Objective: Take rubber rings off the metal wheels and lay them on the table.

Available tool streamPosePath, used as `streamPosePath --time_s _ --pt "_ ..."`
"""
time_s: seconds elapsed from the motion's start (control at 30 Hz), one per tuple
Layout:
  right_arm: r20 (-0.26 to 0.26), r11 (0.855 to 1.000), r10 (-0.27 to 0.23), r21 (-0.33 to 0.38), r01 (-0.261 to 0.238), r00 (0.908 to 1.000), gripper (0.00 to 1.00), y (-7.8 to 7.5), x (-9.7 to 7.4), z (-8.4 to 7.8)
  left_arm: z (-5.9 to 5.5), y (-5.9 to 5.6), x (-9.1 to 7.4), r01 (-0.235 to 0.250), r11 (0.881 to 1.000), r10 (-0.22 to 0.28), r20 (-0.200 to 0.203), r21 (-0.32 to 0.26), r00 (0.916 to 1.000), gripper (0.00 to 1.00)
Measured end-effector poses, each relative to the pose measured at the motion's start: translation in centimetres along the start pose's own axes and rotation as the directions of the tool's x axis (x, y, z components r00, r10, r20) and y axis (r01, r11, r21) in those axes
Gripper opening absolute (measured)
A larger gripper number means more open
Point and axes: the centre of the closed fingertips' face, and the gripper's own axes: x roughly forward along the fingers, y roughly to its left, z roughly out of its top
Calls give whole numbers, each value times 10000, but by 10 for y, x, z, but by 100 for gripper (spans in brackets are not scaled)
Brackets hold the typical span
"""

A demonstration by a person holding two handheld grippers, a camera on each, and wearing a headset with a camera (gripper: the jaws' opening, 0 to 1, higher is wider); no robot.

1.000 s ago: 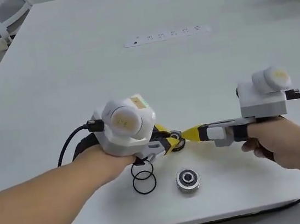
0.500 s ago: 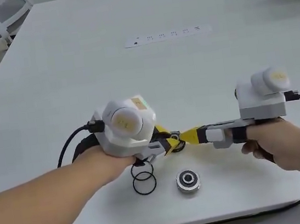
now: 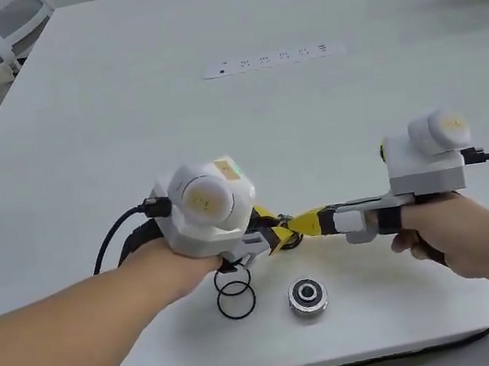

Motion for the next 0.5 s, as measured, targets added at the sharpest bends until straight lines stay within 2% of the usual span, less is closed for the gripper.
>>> streamPosePath --time_s 0.27,0.3,0.33,0.37,0.5 --pt "89 9997 244 61 -244 9997 0 3 -2 0 0 0 0 20 10000 -20 49 -13 10000 11" --pt "98 9994 342 91 -343 9994 0 4 -2 0 0 0 0 27 10000 -27 55 -22 10000 11" --pt "139 9972 697 270 -700 9975 0 10 -2 1 0 0 0 28 10000 -28 58 -21 10000 11" --pt "131 9989 455 138 -457 9989 0 6 -2 1 0 0 0 30 10000 -30 57 -22 10000 11" --pt "175 9981 561 246 -565 9983 0 7 -4 2 0 0 0 44 10000 -43 65 -9 10000 11"
